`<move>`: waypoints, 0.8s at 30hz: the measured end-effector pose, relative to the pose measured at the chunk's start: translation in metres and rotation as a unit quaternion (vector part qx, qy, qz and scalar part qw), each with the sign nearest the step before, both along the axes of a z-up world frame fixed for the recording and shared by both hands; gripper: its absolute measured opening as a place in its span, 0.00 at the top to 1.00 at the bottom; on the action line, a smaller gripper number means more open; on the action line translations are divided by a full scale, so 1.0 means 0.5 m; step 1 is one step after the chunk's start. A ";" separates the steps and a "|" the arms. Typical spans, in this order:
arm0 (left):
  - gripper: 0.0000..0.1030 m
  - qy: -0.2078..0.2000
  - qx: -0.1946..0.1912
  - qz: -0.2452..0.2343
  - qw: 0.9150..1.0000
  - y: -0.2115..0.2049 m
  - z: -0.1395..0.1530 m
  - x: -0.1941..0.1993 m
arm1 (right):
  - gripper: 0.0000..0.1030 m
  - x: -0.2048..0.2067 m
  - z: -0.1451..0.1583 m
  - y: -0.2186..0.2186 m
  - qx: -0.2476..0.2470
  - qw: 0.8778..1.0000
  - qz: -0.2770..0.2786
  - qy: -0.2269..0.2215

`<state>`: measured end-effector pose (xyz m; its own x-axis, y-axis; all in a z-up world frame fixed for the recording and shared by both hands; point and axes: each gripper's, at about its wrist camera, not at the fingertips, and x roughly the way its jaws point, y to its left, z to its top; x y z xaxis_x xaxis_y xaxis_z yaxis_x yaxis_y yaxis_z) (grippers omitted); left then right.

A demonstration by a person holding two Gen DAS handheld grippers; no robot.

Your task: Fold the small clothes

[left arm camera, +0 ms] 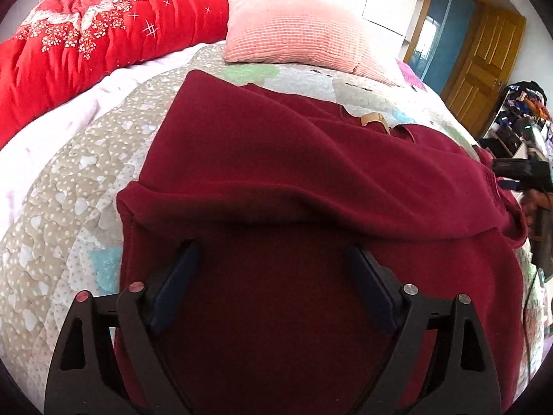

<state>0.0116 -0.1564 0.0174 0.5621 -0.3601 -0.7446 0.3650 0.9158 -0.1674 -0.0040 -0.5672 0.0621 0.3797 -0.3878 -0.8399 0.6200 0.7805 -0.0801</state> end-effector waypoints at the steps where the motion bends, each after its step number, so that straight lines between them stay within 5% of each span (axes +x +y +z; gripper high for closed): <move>1: 0.12 0.000 0.002 -0.001 1.000 -0.003 -0.001 0.000 | 0.42 0.010 -0.025 -0.022 0.017 1.000 -0.014 0.008; 3: 0.12 -0.001 0.000 -0.001 1.000 -0.003 -0.001 0.001 | 0.47 0.004 -0.027 -0.044 0.035 0.999 -0.020 -0.027; 5: 0.12 0.000 -0.002 -0.002 1.000 -0.003 -0.001 0.003 | 0.90 -0.012 -0.015 -0.055 0.051 0.998 -0.001 -0.048; 6: 0.12 0.000 -0.003 -0.002 1.000 -0.003 -0.001 0.003 | 0.94 -0.023 -0.006 -0.058 0.065 0.996 0.012 -0.059; 16: 0.12 0.001 -0.003 -0.002 1.000 0.001 0.001 0.004 | 0.95 -0.430 0.168 -0.020 0.048 0.979 0.044 -0.193; 20: 0.12 0.001 -0.001 -0.002 1.000 0.000 0.000 0.004 | 0.95 -0.579 0.123 0.022 0.084 0.979 0.035 -0.181; 24: 0.12 0.001 0.000 -0.002 1.000 0.000 0.000 0.004 | 0.87 -0.631 0.030 0.041 0.120 0.985 0.022 -0.123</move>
